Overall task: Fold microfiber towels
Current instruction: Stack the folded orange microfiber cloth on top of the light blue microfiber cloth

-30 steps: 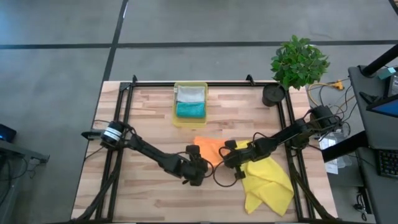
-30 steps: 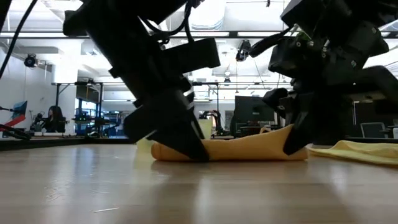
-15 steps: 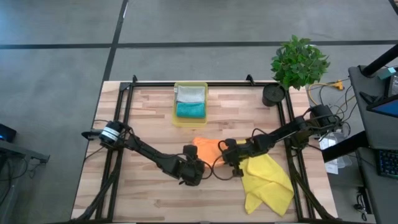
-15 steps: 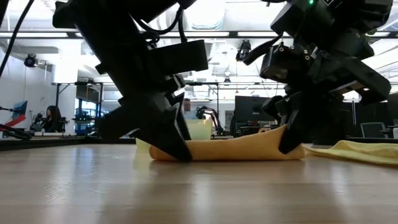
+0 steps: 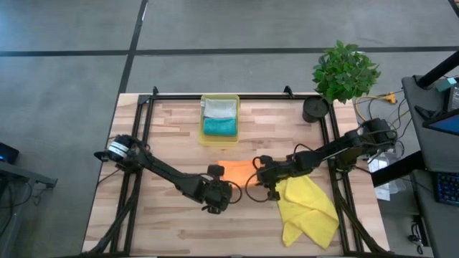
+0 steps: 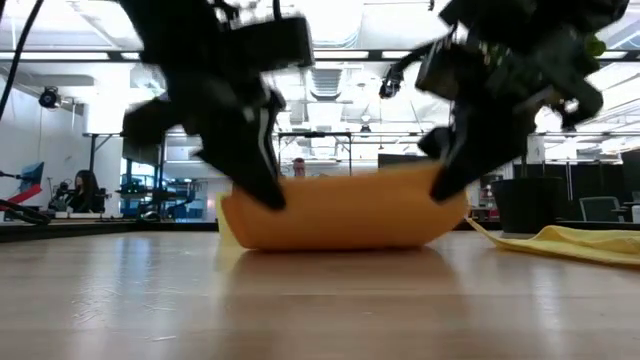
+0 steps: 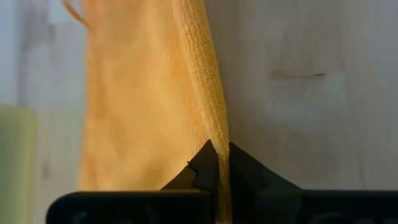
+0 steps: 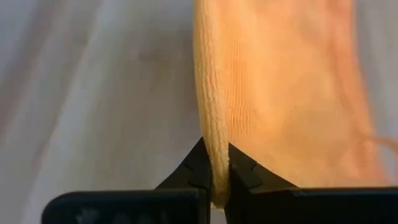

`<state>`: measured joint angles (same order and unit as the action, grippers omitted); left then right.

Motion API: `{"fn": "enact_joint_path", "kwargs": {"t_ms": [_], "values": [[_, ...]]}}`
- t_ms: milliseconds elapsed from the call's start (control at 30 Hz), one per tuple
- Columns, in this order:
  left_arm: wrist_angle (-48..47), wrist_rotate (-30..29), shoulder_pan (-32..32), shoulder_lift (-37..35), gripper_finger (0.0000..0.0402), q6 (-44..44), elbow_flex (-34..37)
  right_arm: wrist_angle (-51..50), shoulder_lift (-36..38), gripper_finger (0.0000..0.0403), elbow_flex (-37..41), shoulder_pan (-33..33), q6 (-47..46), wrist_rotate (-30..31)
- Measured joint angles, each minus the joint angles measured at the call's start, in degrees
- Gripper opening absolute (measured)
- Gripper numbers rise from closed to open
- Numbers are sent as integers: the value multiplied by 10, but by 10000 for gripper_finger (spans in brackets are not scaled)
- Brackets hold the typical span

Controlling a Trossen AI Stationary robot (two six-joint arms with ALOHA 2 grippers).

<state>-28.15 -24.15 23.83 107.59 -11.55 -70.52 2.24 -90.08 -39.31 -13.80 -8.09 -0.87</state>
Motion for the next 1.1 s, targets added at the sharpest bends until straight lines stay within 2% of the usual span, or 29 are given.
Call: {"fn": "enact_joint_path", "kwargs": {"t_ms": [133,300,400,500,700,900,1100], "values": [[-23,-2,-3,-49,1,4,-1,-33,62,11,-6,0,13,11],[-34,-3,-12,-123,1,50,-1,-127,129,11,-56,1,82,46],[-59,-18,-27,-163,1,79,-1,-173,148,11,-97,13,120,83],[-95,-30,-55,-196,0,103,-1,-199,151,11,-139,40,141,94],[-160,-32,-121,-249,0,146,0,-223,116,11,-229,109,167,96],[-191,-44,-197,-296,0,259,1,-233,59,11,-316,183,202,100],[-204,-43,-299,-328,0,349,2,-232,-12,11,-380,251,203,99]]}}
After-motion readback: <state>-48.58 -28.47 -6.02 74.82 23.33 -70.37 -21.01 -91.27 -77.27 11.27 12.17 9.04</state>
